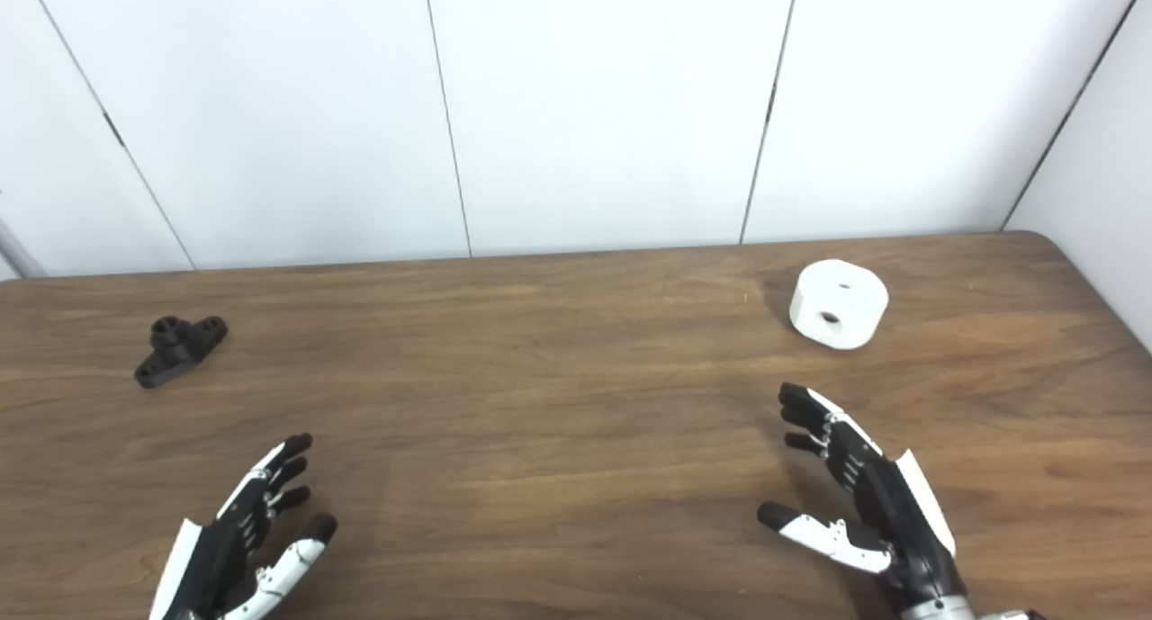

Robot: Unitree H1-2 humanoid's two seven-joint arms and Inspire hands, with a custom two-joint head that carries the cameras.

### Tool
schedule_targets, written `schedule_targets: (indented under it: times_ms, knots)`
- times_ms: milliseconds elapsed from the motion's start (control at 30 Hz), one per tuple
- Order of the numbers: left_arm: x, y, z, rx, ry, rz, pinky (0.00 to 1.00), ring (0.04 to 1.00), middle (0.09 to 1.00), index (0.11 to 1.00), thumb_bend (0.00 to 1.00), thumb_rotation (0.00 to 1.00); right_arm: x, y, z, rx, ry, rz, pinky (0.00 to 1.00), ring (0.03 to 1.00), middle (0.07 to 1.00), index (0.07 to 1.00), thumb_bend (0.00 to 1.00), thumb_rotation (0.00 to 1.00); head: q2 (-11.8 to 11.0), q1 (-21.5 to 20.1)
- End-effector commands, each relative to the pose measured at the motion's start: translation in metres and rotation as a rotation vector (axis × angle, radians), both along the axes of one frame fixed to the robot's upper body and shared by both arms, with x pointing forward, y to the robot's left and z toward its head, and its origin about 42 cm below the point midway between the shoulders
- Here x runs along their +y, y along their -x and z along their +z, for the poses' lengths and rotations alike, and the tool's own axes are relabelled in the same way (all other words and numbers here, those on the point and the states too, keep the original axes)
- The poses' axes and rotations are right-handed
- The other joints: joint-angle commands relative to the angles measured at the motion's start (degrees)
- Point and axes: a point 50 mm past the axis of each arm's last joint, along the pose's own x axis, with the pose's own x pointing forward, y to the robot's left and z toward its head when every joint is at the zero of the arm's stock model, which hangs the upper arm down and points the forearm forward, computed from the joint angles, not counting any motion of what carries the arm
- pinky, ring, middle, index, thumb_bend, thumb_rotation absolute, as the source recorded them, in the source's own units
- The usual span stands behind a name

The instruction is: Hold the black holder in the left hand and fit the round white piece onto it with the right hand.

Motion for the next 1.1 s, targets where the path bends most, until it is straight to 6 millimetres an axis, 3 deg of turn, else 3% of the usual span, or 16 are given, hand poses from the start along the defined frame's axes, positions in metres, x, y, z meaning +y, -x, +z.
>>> schedule_targets:
  times_ms: [0,433,533,600,733,900,1067]
  knots:
    - [0.001,-0.003,0.004,-0.026,0.001,-0.006,0.84,0.923,0.959,0.903,0.61,0.48,0.002,0.011,-0.021,0.063,-0.030,-0.018,0.80,0.863,0.874,0.855,0.73,0.46,0.05,0.14]
    - [0.000,-0.001,0.005,-0.041,-0.005,0.006,0.84,0.916,0.954,0.892,0.60,0.48,0.001,0.014,-0.020,0.062,-0.033,-0.019,0.80,0.865,0.875,0.853,0.74,0.47,0.28,0.51]
    - [-0.001,-0.001,0.007,-0.078,-0.038,0.037,0.82,0.913,0.952,0.867,0.57,0.43,0.000,0.014,-0.021,0.062,-0.034,-0.020,0.81,0.869,0.875,0.851,0.73,0.46,0.24,0.67]
    - [-0.001,0.000,0.010,-0.122,-0.073,0.073,0.80,0.889,0.937,0.825,0.57,0.34,0.000,0.014,-0.021,0.066,-0.035,-0.022,0.80,0.863,0.873,0.850,0.73,0.46,0.22,0.96]
    - [-0.002,0.000,0.017,-0.192,-0.087,0.157,0.89,0.947,0.970,0.775,0.61,0.23,-0.002,0.014,-0.022,0.067,-0.032,-0.022,0.80,0.859,0.872,0.851,0.74,0.47,0.10,1.12]
    - [0.003,-0.003,0.034,-0.256,-0.103,0.251,0.99,0.998,0.999,0.740,0.66,0.20,-0.003,0.013,-0.022,0.068,-0.035,-0.020,0.81,0.861,0.871,0.853,0.74,0.46,0.10,1.48]
    - [0.017,-0.014,0.059,-0.290,-0.129,0.318,1.00,1.000,1.000,0.769,0.72,0.23,-0.008,0.014,-0.022,0.076,-0.036,-0.025,0.81,0.866,0.873,0.851,0.74,0.47,-0.16,3.19]
